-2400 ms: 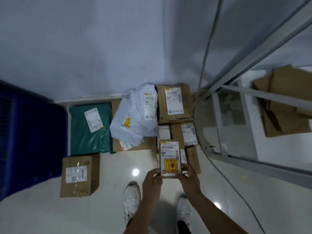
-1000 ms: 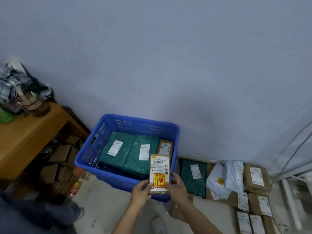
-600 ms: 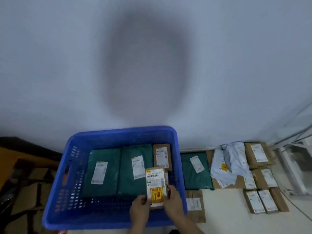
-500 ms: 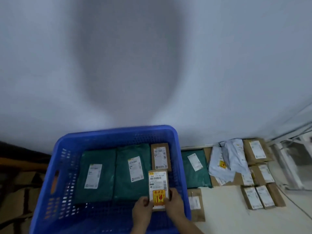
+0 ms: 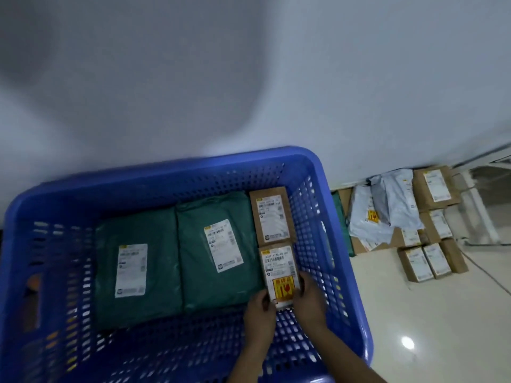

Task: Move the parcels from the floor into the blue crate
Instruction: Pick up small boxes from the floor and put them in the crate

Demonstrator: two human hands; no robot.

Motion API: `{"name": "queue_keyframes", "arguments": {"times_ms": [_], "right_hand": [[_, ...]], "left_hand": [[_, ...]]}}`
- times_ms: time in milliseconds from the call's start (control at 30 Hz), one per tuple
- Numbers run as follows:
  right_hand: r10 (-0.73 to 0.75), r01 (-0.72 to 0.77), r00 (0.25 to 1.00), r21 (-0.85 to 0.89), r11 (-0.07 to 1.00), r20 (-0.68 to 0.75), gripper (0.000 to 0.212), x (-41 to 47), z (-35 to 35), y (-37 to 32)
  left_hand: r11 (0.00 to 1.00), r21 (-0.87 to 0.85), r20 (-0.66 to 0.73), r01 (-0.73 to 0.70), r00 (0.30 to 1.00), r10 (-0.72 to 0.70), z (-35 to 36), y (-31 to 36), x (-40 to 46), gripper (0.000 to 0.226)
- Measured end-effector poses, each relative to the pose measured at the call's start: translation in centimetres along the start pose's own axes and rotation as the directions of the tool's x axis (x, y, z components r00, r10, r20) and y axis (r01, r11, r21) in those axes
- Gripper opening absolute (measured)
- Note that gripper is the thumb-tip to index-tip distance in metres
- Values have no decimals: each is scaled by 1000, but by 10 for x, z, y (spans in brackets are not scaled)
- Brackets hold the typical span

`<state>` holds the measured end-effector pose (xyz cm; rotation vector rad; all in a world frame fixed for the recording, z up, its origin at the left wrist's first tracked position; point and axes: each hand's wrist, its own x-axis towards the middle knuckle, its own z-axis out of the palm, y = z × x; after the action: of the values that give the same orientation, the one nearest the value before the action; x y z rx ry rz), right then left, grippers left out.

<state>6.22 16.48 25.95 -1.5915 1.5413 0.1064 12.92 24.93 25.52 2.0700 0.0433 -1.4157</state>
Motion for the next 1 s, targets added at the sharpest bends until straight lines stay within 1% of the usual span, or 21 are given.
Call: {"name": "queue_keyframes", "arguments": {"times_ms": [67,133,233,333,467,567,633,700,767,867,933,1000], "right_hand": [[-2,2,999,-3,1000,-38,37,-7,1,4],[25,-26,998,-15,1000,-61,37,-10,2,7],[59,-61,997,-29,998,-52,37,-10,1,5],[38,-42,998,-79,996,-53,35,-6,-2,-1],[78,-79,997,-100,992,-16,35,-3,-7,-6],[74,-77,997,-130,988,-26,47,-12,-16,-14],[-3,-6,999,-164,986,-50,53,-22,-24,-23],[-125,115,991,-162,980,-56,54,-38,-37,-35],[-232,224,971,-123,967,-56,53,-53,-56,-49],[-348,346,935,-40,937,-75,48,-68,-95,-65],[-394,398,912,14,917,-115,46,-69,-126,-70],[-390,405,906,71,911,-162,43,-62,-161,-67]], "left_hand": [[1000,17,34,1,999,-2,-1,-3,-3,37],[1000,9,66,-7,998,7,-2,-3,-7,41],[999,-32,108,-29,994,33,-9,6,-16,38],[997,-32,152,-67,986,71,-13,10,-15,35],[995,30,146,-92,985,87,-22,12,-19,38],[991,63,105,-115,989,108,-34,16,-27,47],[988,70,74,-135,989,130,-43,19,-33,50],[983,69,30,-172,985,171,-50,29,-40,48],[970,64,-6,-235,972,236,-54,45,-51,46],[933,80,-46,-350,934,354,-53,83,-76,39],[910,86,-61,-405,910,411,-45,108,-94,37],[888,73,-73,-454,886,459,-32,134,-111,36]]}}
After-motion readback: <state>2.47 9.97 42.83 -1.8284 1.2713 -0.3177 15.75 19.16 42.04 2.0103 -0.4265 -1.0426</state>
